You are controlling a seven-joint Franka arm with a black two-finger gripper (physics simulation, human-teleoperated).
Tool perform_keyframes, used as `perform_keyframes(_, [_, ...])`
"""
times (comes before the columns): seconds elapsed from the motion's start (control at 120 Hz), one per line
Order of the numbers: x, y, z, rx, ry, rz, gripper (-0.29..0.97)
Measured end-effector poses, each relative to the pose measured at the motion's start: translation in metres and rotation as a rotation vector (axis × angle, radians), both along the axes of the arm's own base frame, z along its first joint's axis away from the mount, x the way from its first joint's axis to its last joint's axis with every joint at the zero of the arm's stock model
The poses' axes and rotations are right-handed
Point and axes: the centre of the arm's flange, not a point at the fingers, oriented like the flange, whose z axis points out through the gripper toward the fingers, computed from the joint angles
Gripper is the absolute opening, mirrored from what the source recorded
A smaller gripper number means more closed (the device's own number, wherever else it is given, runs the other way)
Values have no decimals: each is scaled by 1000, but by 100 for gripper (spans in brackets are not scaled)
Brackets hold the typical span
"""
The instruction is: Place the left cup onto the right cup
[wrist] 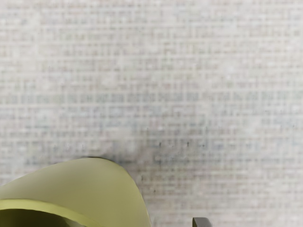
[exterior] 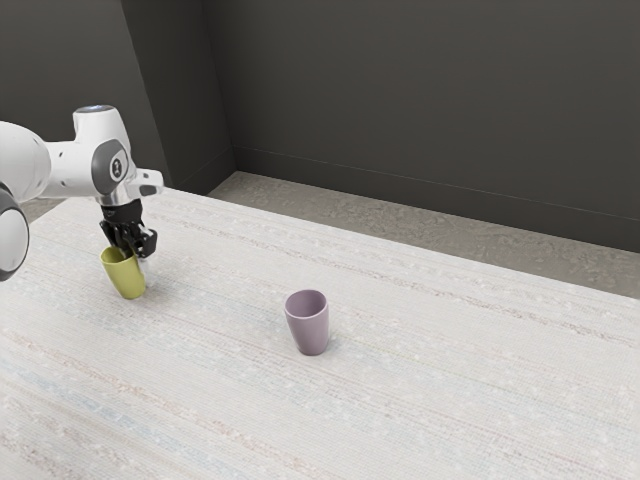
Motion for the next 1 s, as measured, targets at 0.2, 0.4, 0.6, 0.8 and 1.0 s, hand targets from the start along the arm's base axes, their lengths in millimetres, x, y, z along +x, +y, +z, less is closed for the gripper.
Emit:
perform_keyframes(0.2, [0,1,-1,-6,-2,0,-1])
perform_keyframes(0.4, [0,1,-1,-4,-5,-6,-7])
perform_keyframes(0.6, [0,1,0,-2,-9,-10,-9])
perform_keyframes(0.8, [2,-4,13,4,-23,-21,-10])
perform_keyframes(1.0, [5,-17,39,11,-50,-43,-10])
